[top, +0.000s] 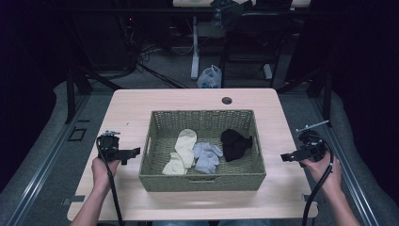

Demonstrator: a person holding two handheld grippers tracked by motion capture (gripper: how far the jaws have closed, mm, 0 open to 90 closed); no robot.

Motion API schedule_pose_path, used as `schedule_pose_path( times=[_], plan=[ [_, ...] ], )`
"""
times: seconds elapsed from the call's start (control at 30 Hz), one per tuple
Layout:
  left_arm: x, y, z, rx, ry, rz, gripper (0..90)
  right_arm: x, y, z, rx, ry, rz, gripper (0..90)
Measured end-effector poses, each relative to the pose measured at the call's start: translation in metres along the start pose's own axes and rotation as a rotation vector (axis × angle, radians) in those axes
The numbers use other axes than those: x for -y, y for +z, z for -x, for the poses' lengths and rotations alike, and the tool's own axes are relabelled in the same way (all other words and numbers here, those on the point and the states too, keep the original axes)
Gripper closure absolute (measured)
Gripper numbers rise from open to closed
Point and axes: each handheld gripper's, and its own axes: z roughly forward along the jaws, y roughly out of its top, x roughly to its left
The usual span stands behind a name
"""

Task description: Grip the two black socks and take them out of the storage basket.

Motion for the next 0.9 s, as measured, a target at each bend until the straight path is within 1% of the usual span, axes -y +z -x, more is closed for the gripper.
schedule_pose_path(
  times=[0.07, 0.13, 0.17, 0.2, 0.27, 0.3, 0.37, 0.43, 0.5, 0.57, 0.63, 0.7, 0.73, 0.77, 0.83, 0.9],
  plan=[
    [0.000, 0.000, 0.000, -0.004, -0.001, 0.006, 0.3, 0.000, 0.000, 0.000, 0.001, -0.008, 0.001, 1.3],
    [0.000, 0.000, 0.000, -0.004, 0.000, 0.005, 0.3, -0.001, -0.001, 0.000, 0.009, -0.015, -0.014, 1.4],
    [0.001, 0.000, -0.001, -0.002, -0.001, 0.004, 0.3, -0.001, -0.002, 0.000, 0.010, -0.014, -0.012, 1.4],
    [0.001, 0.001, -0.001, -0.004, -0.002, 0.007, 0.3, -0.001, -0.001, -0.001, -0.003, -0.003, 0.005, 1.5],
    [0.001, 0.000, -0.001, -0.004, -0.001, 0.007, 0.3, -0.001, -0.002, -0.001, -0.002, -0.005, 0.003, 1.8],
    [0.001, -0.001, -0.001, -0.004, 0.000, 0.002, 0.3, -0.002, -0.003, -0.002, -0.013, -0.006, 0.003, 1.8],
    [0.001, -0.001, -0.001, -0.004, -0.004, 0.007, 0.3, -0.003, -0.003, -0.003, -0.004, -0.009, 0.005, 1.8],
    [0.001, -0.001, -0.001, 0.000, -0.002, 0.006, 0.3, -0.003, -0.005, -0.004, -0.012, -0.012, 0.017, 1.8],
    [0.001, -0.003, -0.001, -0.003, -0.002, 0.010, 0.3, -0.005, -0.007, -0.005, -0.014, -0.013, 0.018, 1.5],
    [0.002, -0.004, -0.002, 0.003, -0.005, 0.011, 0.3, -0.006, -0.009, -0.006, -0.027, -0.012, 0.024, 1.1],
    [0.003, -0.004, -0.002, 0.001, -0.006, 0.016, 0.3, -0.008, -0.011, -0.007, -0.027, -0.013, 0.019, 1.0],
    [0.003, -0.004, -0.003, 0.001, -0.008, 0.014, 0.3, -0.012, -0.013, -0.010, -0.034, -0.024, 0.027, 0.8],
    [0.003, -0.004, -0.003, 0.000, -0.008, 0.011, 0.3, -0.014, -0.014, -0.012, -0.030, -0.037, 0.019, 0.9],
    [0.003, -0.004, -0.003, 0.000, -0.007, 0.015, 0.3, -0.014, -0.014, -0.013, -0.034, -0.032, 0.024, 0.9],
    [0.003, -0.004, -0.003, 0.000, -0.007, 0.014, 0.3, -0.016, -0.015, -0.014, -0.029, -0.039, 0.029, 0.9],
    [0.003, -0.004, -0.003, 0.000, -0.007, 0.013, 0.3, -0.018, -0.016, -0.015, -0.036, -0.040, 0.031, 0.9]
  ],
)
